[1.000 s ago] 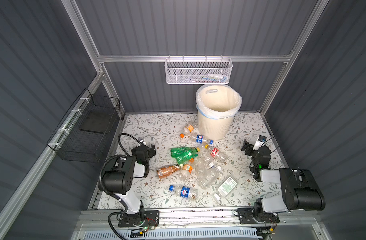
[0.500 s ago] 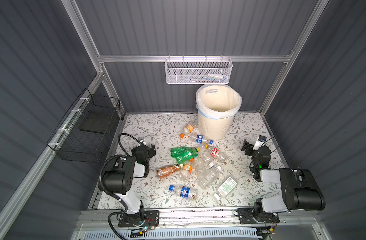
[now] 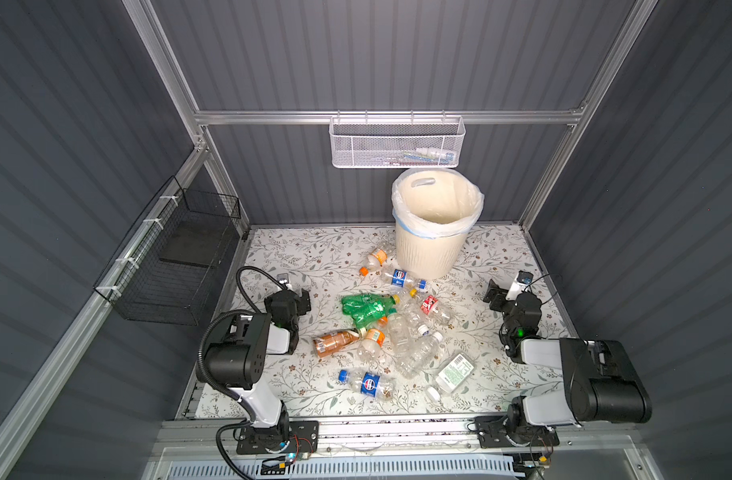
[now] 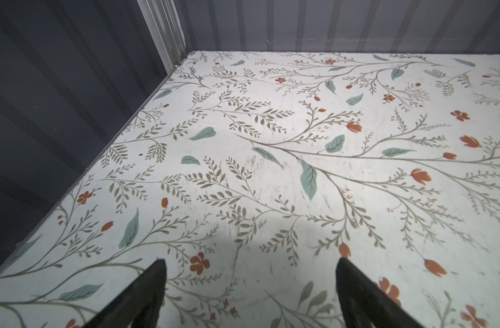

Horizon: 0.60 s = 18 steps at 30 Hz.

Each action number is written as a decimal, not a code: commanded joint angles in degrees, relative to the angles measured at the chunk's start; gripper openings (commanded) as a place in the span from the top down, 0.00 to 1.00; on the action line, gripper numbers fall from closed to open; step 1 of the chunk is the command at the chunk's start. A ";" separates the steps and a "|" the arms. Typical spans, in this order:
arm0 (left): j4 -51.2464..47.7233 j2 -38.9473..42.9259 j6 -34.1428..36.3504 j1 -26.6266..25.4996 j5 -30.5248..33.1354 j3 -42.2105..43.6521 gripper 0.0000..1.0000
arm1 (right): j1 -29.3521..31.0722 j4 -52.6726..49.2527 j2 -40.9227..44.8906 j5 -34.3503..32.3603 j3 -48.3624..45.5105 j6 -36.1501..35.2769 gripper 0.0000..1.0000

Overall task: Throw the plastic bottles in the bin
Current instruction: 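Reach the right gripper down to the clear square water bottle while the left arm lifts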

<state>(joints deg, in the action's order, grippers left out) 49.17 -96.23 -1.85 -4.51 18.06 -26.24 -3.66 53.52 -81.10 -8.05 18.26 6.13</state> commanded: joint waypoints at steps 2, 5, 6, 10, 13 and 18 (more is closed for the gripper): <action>-17.25 7.62 -0.71 0.03 2.17 -8.57 0.12 | 0.45 -16.00 5.32 -3.60 7.25 0.85 0.13; -28.84 11.70 -6.47 -0.06 2.74 -15.42 0.13 | 0.90 -30.79 10.23 -9.46 13.76 7.77 0.15; -32.55 12.66 -8.66 -0.12 2.38 -17.77 0.13 | 1.00 -38.74 11.81 -8.67 16.11 11.27 0.16; -46.18 15.65 -14.44 -0.49 0.13 -25.47 0.13 | 5.54 -62.99 15.43 -8.95 24.42 21.43 0.16; -50.98 17.88 -15.12 -0.58 -2.45 -27.26 0.12 | 11.00 -78.23 18.74 -8.78 27.53 28.51 0.15; -54.86 19.47 -16.78 -0.67 -5.38 -27.21 0.10 | 21.76 -100.86 22.21 -7.87 31.10 44.23 0.15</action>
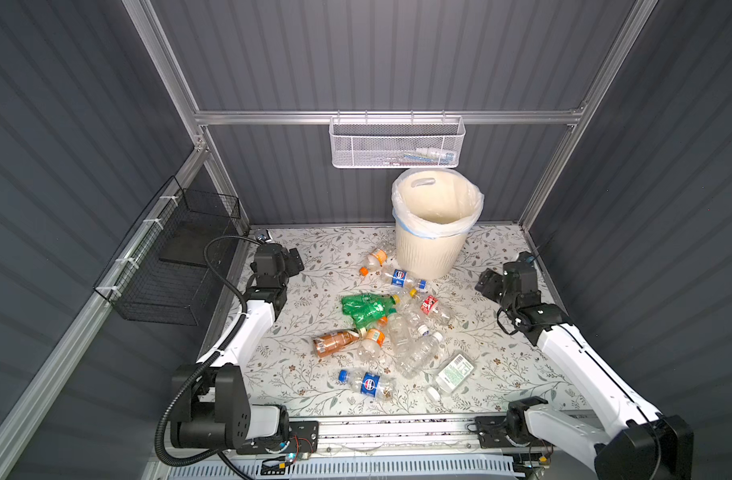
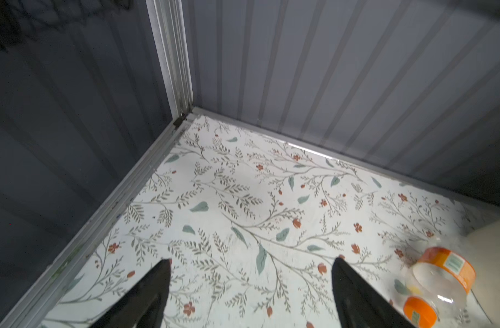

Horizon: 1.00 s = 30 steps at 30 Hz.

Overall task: Throw the plastic bottles in the bin
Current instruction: 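Reach the right gripper down to the clear square water bottle while the left arm lifts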

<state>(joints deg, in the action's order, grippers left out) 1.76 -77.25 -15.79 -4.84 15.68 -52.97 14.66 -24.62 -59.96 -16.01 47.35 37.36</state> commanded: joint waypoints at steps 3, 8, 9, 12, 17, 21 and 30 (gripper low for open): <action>-6.25 -0.06 -5.51 -0.52 -5.66 0.78 0.09 | 8.65 -31.58 1.69 2.11 3.49 19.98 0.15; -4.91 -2.29 -8.99 -0.96 -8.74 0.46 0.07 | 16.04 -38.46 0.52 7.43 4.17 31.01 0.15; -5.09 -2.71 -9.67 -0.97 -9.19 0.20 0.07 | 17.69 -38.36 0.10 8.61 3.69 33.06 0.14; -4.85 -3.19 -11.04 -1.05 -10.53 0.25 0.07 | 21.64 -36.08 -1.94 11.79 1.55 38.34 0.13; -4.92 -2.72 -12.32 -1.14 -11.51 0.54 0.06 | 24.19 -31.46 -6.84 16.19 -1.94 40.96 0.11; -5.67 -1.94 -11.83 -1.14 -11.14 0.59 0.06 | 24.28 -28.07 -8.48 18.67 -4.19 41.91 0.10; -6.06 -1.83 -11.89 -1.14 -11.29 0.58 0.05 | 24.19 -21.27 -14.25 22.13 -6.73 41.06 0.08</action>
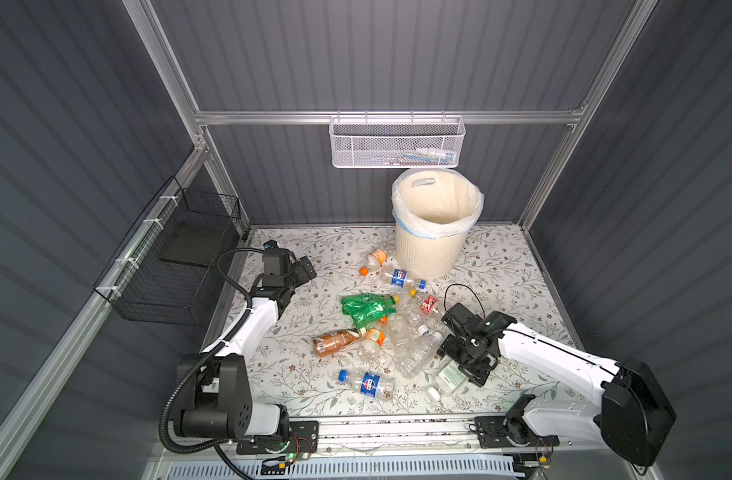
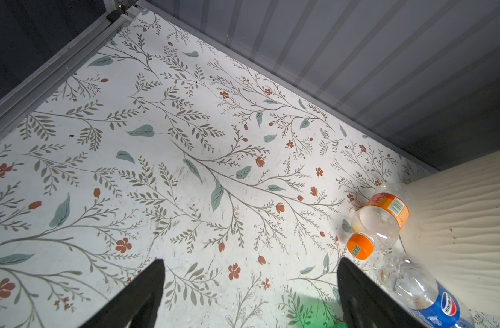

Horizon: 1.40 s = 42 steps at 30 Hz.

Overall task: Throw the plastic bottles in the bin
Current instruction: 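Reach the right gripper down to the clear square water bottle while the left arm lifts, then close the right gripper on the clear square bottle and lift it, then release the square bottle over the bin while the left gripper reaches for the Pepsi bottle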

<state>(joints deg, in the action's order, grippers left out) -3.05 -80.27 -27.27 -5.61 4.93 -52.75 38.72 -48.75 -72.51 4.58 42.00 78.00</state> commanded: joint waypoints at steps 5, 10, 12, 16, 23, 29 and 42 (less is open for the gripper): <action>-1.77 0.91 -0.18 -0.37 -0.38 0.34 0.05 | -0.81 5.23 -5.67 4.07 -1.92 -1.08 0.08; -2.56 0.44 -0.05 -0.37 -0.01 0.02 0.05 | -2.58 6.11 -6.34 4.56 -2.82 -2.00 0.17; -2.83 0.16 0.10 -0.37 -0.01 -0.05 0.05 | -3.59 6.39 -5.86 4.32 -3.31 -2.47 0.23; -3.64 -0.41 0.10 -0.43 -0.44 -0.61 0.05 | -5.22 4.68 -4.12 0.71 -2.76 -3.99 0.31; -10.33 -0.47 3.15 -1.85 -1.30 -1.44 0.06 | -8.67 6.19 0.42 -3.10 -2.91 -7.40 0.36; -10.81 5.21 8.47 -4.33 -1.06 1.53 0.06 | -16.33 10.47 7.99 -5.52 -3.21 -15.83 0.40; -8.18 14.06 14.22 -8.98 -8.80 4.05 0.07 | -29.33 22.38 25.92 -14.10 3.45 -42.69 0.44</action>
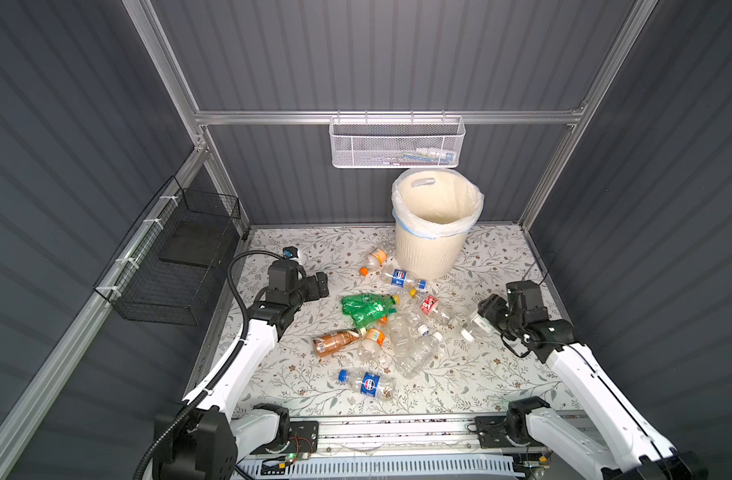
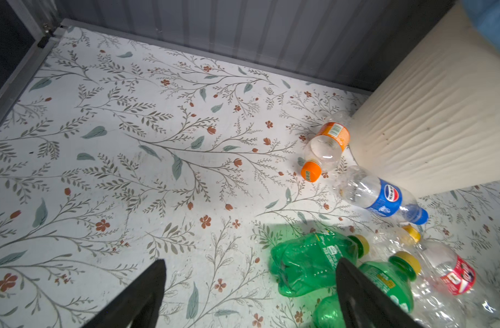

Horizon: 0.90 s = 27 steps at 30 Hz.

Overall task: Throw the plastic bottles in the bin
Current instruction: 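Release the square bottle over the bin while the left gripper reaches for the Pepsi bottle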

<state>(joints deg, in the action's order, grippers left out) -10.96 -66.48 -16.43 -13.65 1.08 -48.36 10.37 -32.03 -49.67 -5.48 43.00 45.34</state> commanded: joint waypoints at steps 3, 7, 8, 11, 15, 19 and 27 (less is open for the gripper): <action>-3.97 1.00 7.17 -3.20 -6.74 -1.87 0.08 | -1.83 9.38 7.09 -8.09 4.91 -17.98 0.45; -4.68 4.78 11.31 -5.28 -6.35 -0.94 0.08 | -1.93 19.19 12.24 -8.52 6.41 -26.03 0.44; -4.52 5.91 11.87 -5.62 -6.27 -0.49 0.08 | -1.93 21.28 13.10 -8.35 6.92 -27.33 0.44; -3.98 8.18 12.82 -6.54 -6.45 0.86 0.08 | -1.93 27.72 15.12 -7.43 8.09 -29.49 0.42; -5.37 8.54 12.65 -7.56 -8.52 0.44 0.08 | -1.93 35.65 13.53 -5.50 11.84 -28.95 0.42; -6.09 9.17 14.59 -10.17 -8.85 0.22 0.08 | -1.93 41.67 3.42 1.72 21.68 -26.44 0.42; -19.81 4.27 28.84 -20.55 -5.66 -5.69 0.02 | -1.70 8.69 -41.17 20.50 71.03 -24.18 0.25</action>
<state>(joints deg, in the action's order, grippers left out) -22.46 -60.53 4.80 -31.59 -5.80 -50.61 8.49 -4.16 -79.37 4.73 103.77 20.93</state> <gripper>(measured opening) 0.984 0.704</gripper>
